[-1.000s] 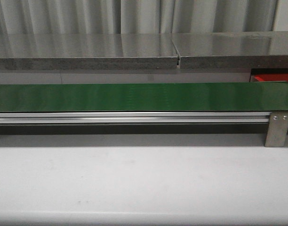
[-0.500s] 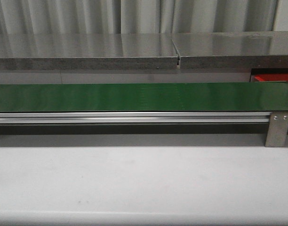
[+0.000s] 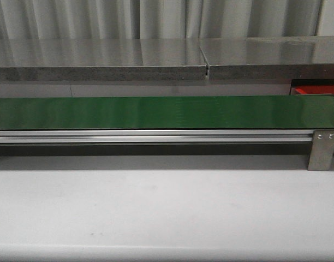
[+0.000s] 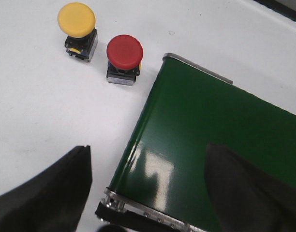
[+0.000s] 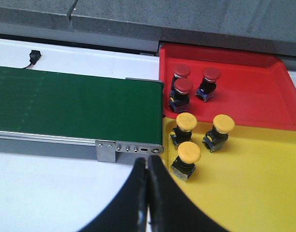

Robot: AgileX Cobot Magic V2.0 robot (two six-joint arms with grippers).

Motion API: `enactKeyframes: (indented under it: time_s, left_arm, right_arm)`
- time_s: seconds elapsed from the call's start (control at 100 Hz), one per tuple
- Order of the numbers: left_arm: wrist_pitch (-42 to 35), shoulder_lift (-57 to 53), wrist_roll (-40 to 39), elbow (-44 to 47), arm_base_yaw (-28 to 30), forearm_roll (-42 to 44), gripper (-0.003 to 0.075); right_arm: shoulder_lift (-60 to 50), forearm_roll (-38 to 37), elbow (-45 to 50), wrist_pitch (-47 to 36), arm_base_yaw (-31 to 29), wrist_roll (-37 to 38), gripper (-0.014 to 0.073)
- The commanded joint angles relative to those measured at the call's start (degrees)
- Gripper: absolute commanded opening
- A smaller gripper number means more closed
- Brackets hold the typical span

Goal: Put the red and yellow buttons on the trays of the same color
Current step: 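Lower the left gripper onto the loose red mushroom button, grasp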

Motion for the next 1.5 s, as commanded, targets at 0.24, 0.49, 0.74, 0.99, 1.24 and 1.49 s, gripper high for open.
enactKeyframes:
  time_s: [0.24, 0.49, 0.74, 0.99, 1.24, 1.49]
  left_arm:
    - [2.55, 9.48, -6.19, -13.43, 0.19, -1.17, 0.0493]
    - [6.39, 17.69, -11.88, -22.38, 0.19, 1.97, 0.0493]
    - [6.27, 21.85, -15.16, -26.35, 0.19, 2.84, 0.0493]
    - [3.74, 24.17, -16.69, -26.39, 0.19, 0.9, 0.0493]
    - [-0.91, 24.78, -16.69, -26.39, 0.19, -0.28, 0.0493]
    - [-1.8, 25.83, -16.69, -26.39, 0.19, -0.78, 0.0493]
  right_arm:
    - [0.16, 0.16, -1.29, -3.75, -0.16, -0.72, -0.0074]
    - [0.16, 0.16, -1.29, -3.75, -0.16, -0.72, -0.0074]
    - [0.16, 0.16, -1.29, -3.75, -0.16, -0.72, -0.0074]
    - [0.16, 0.16, -1.29, -3.75, -0.16, -0.72, -0.0074]
    - [0.16, 0.16, -1.29, -3.75, -0.16, -0.72, -0.0074]
    - [0.16, 0.16, -1.29, -3.75, -0.16, -0.72, -0.0074]
